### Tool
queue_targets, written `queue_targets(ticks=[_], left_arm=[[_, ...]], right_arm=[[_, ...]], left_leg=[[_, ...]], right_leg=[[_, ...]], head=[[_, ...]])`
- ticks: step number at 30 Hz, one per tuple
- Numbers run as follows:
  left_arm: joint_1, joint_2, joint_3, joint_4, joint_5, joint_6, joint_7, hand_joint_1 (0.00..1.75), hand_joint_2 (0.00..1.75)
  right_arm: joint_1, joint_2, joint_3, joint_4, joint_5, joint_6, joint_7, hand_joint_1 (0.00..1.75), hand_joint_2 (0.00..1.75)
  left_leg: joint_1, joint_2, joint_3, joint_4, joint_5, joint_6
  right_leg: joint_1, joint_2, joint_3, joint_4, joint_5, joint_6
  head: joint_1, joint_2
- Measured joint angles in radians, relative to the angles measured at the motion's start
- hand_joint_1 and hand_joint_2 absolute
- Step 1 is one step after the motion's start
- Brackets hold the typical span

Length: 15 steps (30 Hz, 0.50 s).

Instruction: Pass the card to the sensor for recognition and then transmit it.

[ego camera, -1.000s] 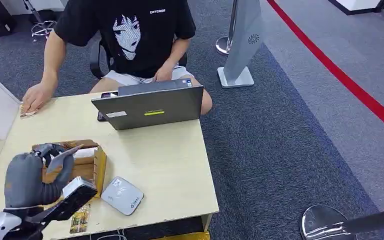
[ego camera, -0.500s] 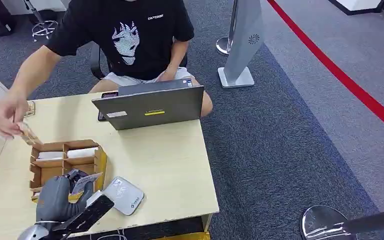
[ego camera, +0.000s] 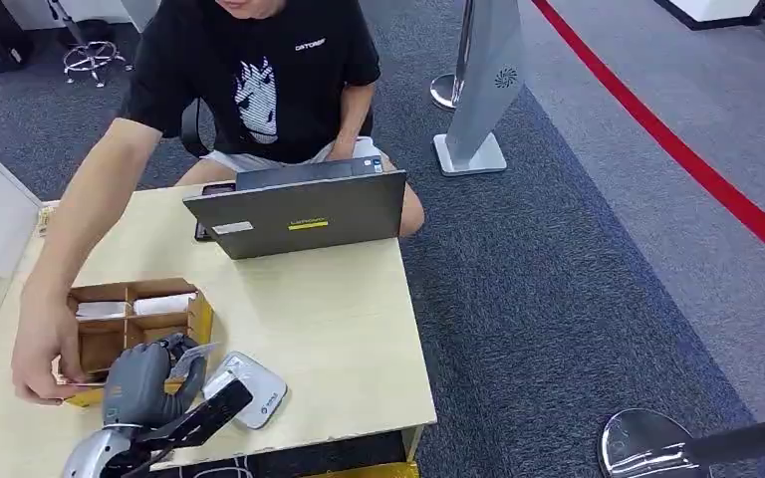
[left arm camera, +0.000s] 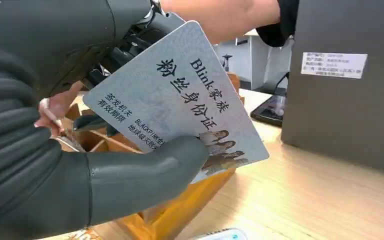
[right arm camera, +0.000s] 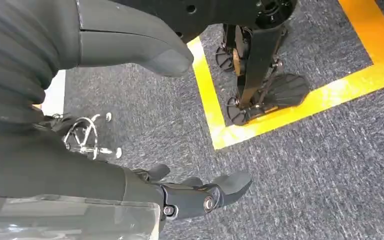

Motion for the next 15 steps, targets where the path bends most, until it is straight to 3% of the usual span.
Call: queue_targets(ticks=[1, 3, 6, 8, 15], left_arm=[[-0.004, 0.0, -0.005, 0.005, -0.004, 0.0, -0.001, 1.75, 1.75], [-0.024, -0.001, -0.022, 0.028, 0.005, -0.011, -0.03, 1.75, 1.75], [-0.096, -0.005, -0.088, 0.115, 0.025, 0.007, -0.035, 1.75, 1.75], [-0.126, -0.007, -0.129, 0.157, 0.032, 0.014, -0.032, 1.75, 1.75], [-0.157, 0.001, -0.208, 0.24, 0.021, 0.018, -0.013, 1.75, 1.75]], right_arm=[[-0.001, 0.0, 0.0, 0.002, 0.0, 0.001, -0.001, 0.0, 1.75], [-0.024, 0.0, 0.004, 0.001, -0.027, 0.084, 0.008, 0.0, 1.75], [-0.112, 0.005, 0.05, -0.052, -0.146, 0.227, 0.158, 0.0, 1.75], [-0.147, 0.007, 0.1, -0.084, -0.226, 0.236, 0.205, 0.0, 1.75], [-0.129, 0.006, 0.254, -0.131, -0.388, 0.201, 0.228, 0.0, 1.75]], left_leg=[[0.0, 0.0, 0.0, 0.0, 0.0, 0.0], [0.0, 0.0, -0.002, 0.0, 0.0, 0.0], [0.0, 0.002, -0.001, 0.0, 0.003, -0.001], [0.0, 0.002, 0.0, 0.001, 0.004, 0.001], [0.0, -0.001, -0.002, 0.001, 0.005, 0.001]], right_leg=[[0.0, 0.0, 0.0, 0.0, 0.0, 0.0], [0.0, 0.0, -0.001, 0.0, 0.001, 0.0], [0.0, 0.002, -0.002, 0.0, 0.004, 0.0], [0.0, 0.002, -0.001, 0.0, 0.005, 0.001], [0.0, 0.0, -0.002, 0.0, 0.005, 0.001]], head=[[0.0, 0.0], [0.0, 0.0], [0.0, 0.0], [0.001, 0.0], [0.0, 0.0]])
